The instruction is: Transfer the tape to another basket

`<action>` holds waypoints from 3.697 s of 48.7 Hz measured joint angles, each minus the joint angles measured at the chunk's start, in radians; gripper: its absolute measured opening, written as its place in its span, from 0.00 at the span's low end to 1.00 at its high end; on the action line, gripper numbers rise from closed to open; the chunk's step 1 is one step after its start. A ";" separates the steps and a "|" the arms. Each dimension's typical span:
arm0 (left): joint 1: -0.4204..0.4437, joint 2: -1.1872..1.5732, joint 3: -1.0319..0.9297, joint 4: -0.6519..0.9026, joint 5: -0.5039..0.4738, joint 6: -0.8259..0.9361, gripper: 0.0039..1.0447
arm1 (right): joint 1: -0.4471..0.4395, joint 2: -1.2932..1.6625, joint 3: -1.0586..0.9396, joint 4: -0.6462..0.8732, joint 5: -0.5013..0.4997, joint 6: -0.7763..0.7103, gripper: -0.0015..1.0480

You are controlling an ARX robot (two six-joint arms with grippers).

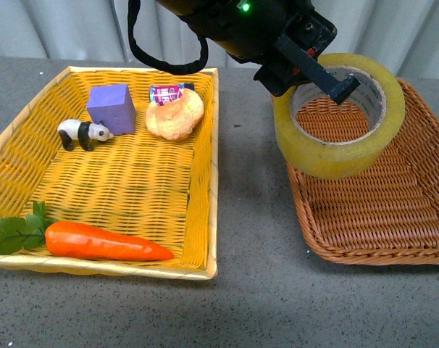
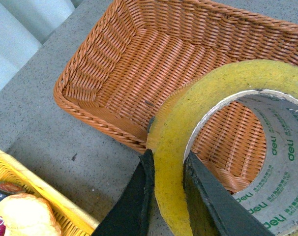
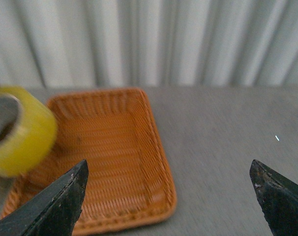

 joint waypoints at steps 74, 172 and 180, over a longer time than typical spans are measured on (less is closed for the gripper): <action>0.003 0.002 0.000 0.000 -0.003 0.001 0.13 | 0.167 1.505 0.763 0.129 -0.217 0.205 0.72; 0.292 -0.425 -0.743 0.935 -0.450 -0.467 0.50 | -0.074 1.646 0.393 1.391 -0.210 0.013 0.40; 0.344 -0.558 -0.898 0.954 -0.410 -0.460 0.19 | -0.073 1.479 0.248 1.382 -0.212 0.006 0.08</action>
